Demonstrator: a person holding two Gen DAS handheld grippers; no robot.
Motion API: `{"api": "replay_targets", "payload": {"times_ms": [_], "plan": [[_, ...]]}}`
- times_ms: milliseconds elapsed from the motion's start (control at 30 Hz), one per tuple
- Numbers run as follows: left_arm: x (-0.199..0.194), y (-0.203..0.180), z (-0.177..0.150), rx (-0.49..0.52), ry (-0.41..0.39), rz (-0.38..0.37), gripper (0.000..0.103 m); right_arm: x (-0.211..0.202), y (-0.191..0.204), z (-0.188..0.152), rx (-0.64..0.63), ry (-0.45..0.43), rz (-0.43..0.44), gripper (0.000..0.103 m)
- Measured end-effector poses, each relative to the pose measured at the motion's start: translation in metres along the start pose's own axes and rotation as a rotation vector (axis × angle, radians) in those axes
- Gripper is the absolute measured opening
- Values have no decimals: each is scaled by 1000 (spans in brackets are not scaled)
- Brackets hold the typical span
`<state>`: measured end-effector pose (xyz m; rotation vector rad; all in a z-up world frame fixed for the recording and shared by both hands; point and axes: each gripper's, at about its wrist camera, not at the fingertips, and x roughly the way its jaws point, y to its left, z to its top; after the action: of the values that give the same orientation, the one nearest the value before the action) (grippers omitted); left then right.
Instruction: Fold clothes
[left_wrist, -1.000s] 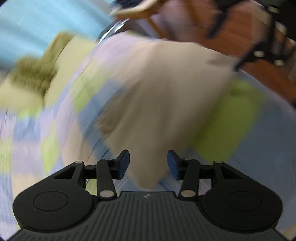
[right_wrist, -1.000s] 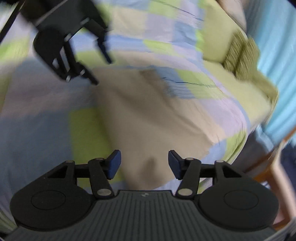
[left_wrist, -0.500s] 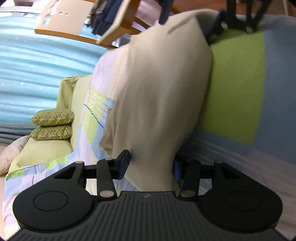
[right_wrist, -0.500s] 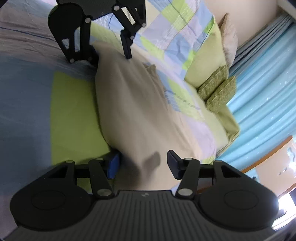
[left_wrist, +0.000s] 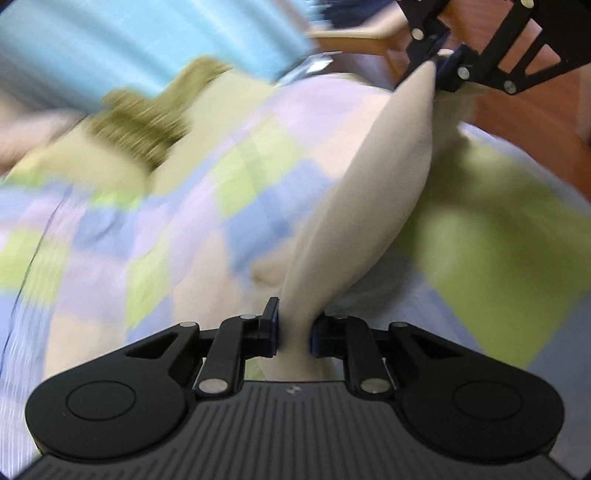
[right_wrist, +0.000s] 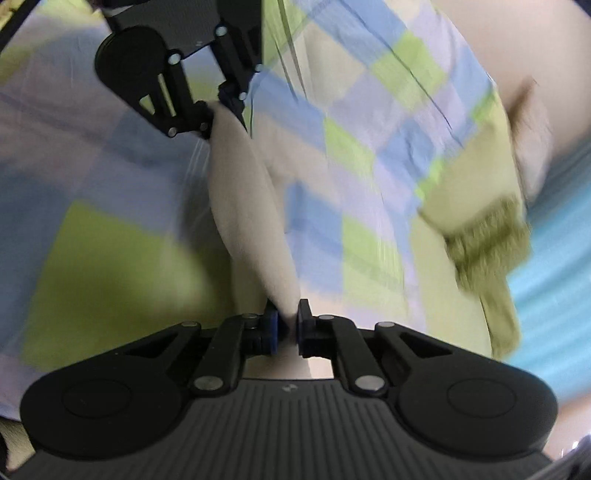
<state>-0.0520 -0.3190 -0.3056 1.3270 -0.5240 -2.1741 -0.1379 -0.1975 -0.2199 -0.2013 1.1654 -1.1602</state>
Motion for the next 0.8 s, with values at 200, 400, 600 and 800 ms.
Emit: {"api": "replay_targets", "payload": {"times_ms": [200, 400, 600, 800], "plan": [[-44, 59, -1, -159, 173, 287, 18, 31, -71, 63, -207, -289, 18, 6], [-34, 9, 2, -331, 475, 424, 19, 68, -63, 60, -409, -517, 143, 6], [18, -94, 6, -563, 653, 388, 24, 117, -11, -25, -592, -510, 436, 6], [13, -120, 23, -785, 639, 397, 31, 120, -9, -70, -604, -534, 514, 6]]}}
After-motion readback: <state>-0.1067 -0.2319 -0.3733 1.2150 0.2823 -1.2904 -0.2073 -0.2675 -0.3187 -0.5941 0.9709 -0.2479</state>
